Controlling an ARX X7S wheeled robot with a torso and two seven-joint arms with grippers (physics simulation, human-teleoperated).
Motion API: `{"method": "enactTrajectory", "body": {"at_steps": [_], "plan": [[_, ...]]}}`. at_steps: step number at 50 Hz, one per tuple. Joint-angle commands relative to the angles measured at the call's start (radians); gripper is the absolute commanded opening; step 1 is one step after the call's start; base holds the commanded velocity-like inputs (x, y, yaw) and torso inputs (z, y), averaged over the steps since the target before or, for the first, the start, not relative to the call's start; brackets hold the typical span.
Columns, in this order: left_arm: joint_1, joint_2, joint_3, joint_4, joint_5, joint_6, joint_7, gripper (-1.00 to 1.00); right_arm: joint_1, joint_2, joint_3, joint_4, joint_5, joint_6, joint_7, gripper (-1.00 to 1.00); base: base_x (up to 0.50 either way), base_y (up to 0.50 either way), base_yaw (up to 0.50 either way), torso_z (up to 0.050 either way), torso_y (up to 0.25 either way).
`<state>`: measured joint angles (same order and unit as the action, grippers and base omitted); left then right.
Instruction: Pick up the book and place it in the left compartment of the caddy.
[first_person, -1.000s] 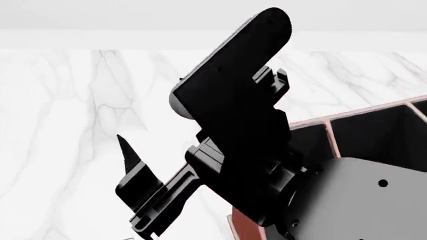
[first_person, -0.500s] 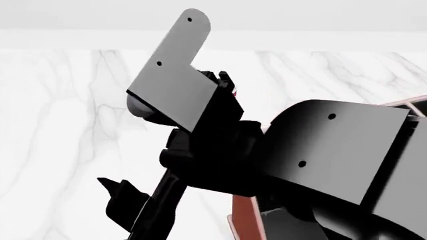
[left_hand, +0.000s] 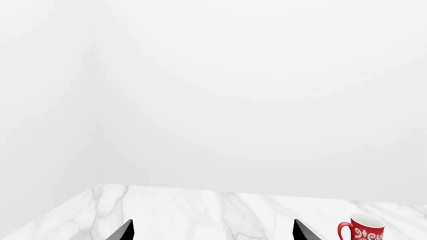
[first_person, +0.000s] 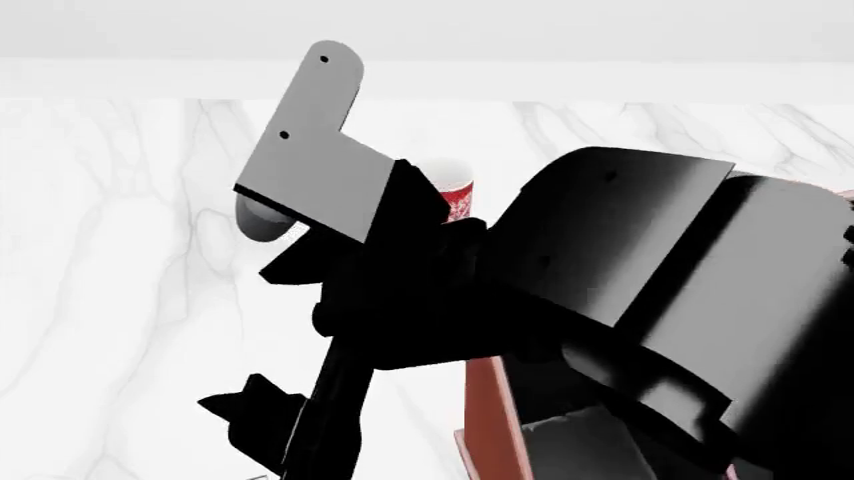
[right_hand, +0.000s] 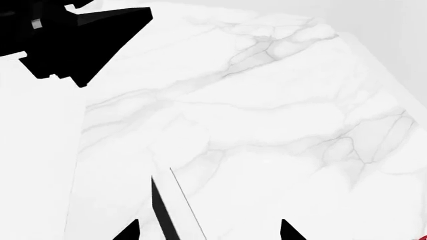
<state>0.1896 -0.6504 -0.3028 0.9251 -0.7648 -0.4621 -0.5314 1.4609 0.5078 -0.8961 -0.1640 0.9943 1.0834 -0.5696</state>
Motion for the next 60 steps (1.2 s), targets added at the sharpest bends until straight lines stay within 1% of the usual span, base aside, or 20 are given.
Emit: {"method": "enactTrajectory", "body": {"at_steps": [1, 11, 21, 27, 36, 38, 43, 60], "plan": [[0.005, -0.003, -0.008, -0.004, -0.009, 0.007, 0.002, 1.0, 0.029, -0.024, -0.067, 0.042, -0.039, -0.028, -0.109, 1.0, 0.0, 0.0, 0.0, 0.0, 0.0], [0.001, -0.006, -0.009, -0.006, -0.02, 0.006, -0.003, 1.0, 0.025, -0.048, -0.098, 0.06, -0.046, -0.05, -0.16, 1.0, 0.0, 0.0, 0.0, 0.0, 0.0], [0.002, -0.007, -0.007, -0.007, -0.02, 0.012, -0.003, 1.0, 0.016, -0.079, -0.132, 0.098, -0.071, -0.062, -0.172, 1.0, 0.0, 0.0, 0.0, 0.0, 0.0], [0.004, -0.007, -0.004, -0.007, -0.017, 0.016, -0.001, 1.0, -0.001, -0.098, -0.138, 0.124, -0.088, -0.065, -0.139, 1.0, 0.0, 0.0, 0.0, 0.0, 0.0], [0.009, -0.008, -0.001, -0.008, -0.009, 0.021, 0.002, 1.0, -0.04, -0.123, -0.154, 0.163, -0.131, -0.112, -0.107, 1.0, 0.0, 0.0, 0.0, 0.0, 0.0], [0.01, -0.009, -0.001, -0.006, -0.009, 0.02, -0.001, 1.0, -0.036, -0.135, -0.153, 0.19, -0.099, -0.072, -0.121, 1.0, 0.0, 0.0, 0.0, 0.0, 0.0], [0.015, -0.01, -0.002, 0.0, -0.008, 0.022, -0.002, 1.0, -0.056, -0.129, -0.172, 0.169, -0.13, -0.108, -0.112, 1.0, 0.0, 0.0, 0.0, 0.0, 0.0], [0.015, -0.012, 0.015, 0.002, 0.002, 0.027, -0.002, 1.0, -0.114, -0.149, -0.2, 0.203, -0.161, -0.165, -0.11, 1.0, 0.0, 0.0, 0.0, 0.0, 0.0]]}}
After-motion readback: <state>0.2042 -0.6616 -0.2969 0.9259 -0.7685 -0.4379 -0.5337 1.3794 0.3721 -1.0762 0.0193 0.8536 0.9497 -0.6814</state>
